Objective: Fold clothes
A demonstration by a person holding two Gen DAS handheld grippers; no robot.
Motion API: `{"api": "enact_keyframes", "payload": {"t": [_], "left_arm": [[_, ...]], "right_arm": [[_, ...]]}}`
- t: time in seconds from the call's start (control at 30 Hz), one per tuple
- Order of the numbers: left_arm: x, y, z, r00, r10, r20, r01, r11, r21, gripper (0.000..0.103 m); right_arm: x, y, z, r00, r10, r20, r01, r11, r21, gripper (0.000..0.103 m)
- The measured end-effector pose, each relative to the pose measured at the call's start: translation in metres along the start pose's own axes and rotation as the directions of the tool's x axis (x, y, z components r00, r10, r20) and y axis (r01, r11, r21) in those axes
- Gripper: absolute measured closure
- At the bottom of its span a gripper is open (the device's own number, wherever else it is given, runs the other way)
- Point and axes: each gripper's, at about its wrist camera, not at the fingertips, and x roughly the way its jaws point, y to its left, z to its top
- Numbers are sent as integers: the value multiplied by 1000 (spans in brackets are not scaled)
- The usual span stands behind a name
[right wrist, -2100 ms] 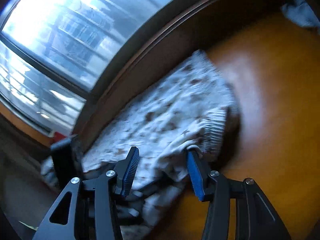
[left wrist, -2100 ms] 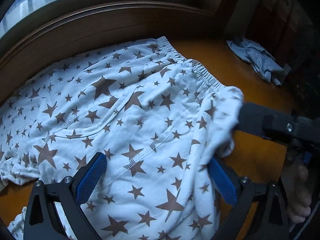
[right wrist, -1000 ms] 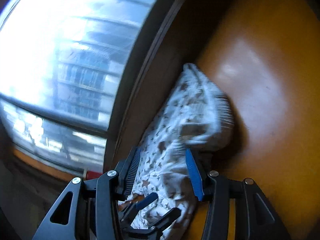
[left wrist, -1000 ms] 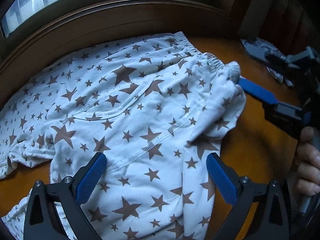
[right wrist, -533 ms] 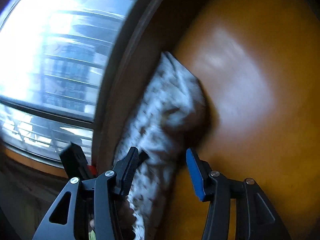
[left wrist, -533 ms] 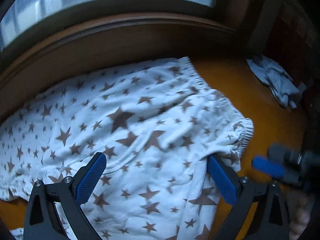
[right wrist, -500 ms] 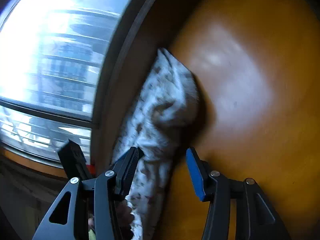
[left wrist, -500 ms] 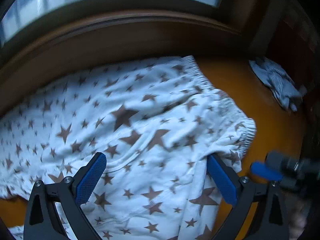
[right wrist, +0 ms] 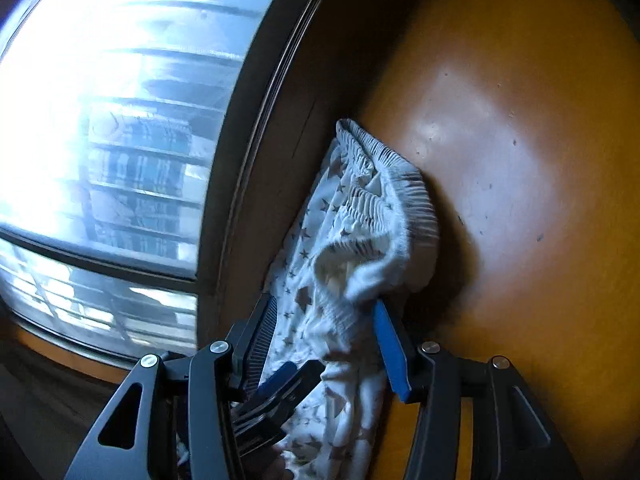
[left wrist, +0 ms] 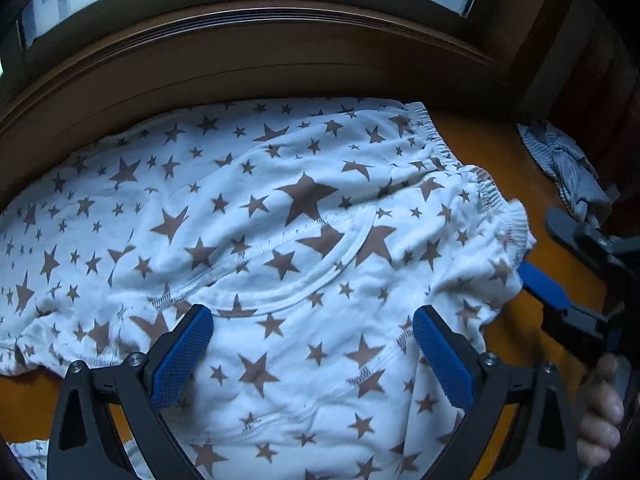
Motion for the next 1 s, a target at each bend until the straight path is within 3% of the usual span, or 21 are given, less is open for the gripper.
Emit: {"api": "enact_keyframes", "payload": {"t": [0.17,0.2,0.23,0.27,0.43,0.53,0.6,0.87,0.9,1.0], "left_arm": [[-2,-3,-5,1000,0,-2,0,1000,18,1],[0,-4,-5,1000,3,-3,-3,1000,23,1],[0,-5,-4,1000,3,-3,-3,1000,25,1],[-4,-3,-7,1000,-1,-4,1,1000,23,1],[-23,7,-10,999,-27,20,27,1000,1,1],[-34,13,-20,1000,-6,28,6,1000,11,1],[-37,15,-27,999,26,30,-27,999,20,1],[-44,15,-40,997,77,28,-77,997,13,1],[-45,15,-41,996,83,28,-83,996,11,1],[-48,16,-46,995,101,27,-101,995,8,1]], "right_arm": [[17,3,1,995,-95,-24,94,994,-55,53],[19,5,0,992,-122,-20,121,990,-77,60],[20,8,-1,988,-155,-12,152,981,-119,78],[19,13,-3,983,-181,-11,177,970,-170,84],[-17,40,-1,958,-285,-28,254,893,-372,87],[-52,52,8,893,-451,-11,376,759,-531,87],[-66,53,7,802,-597,24,474,612,-633,87],[-80,42,-4,613,-789,39,509,357,-783,85],[-82,45,-1,610,-791,48,507,343,-791,81],[-88,74,27,707,-702,90,491,395,-776,68]]}}
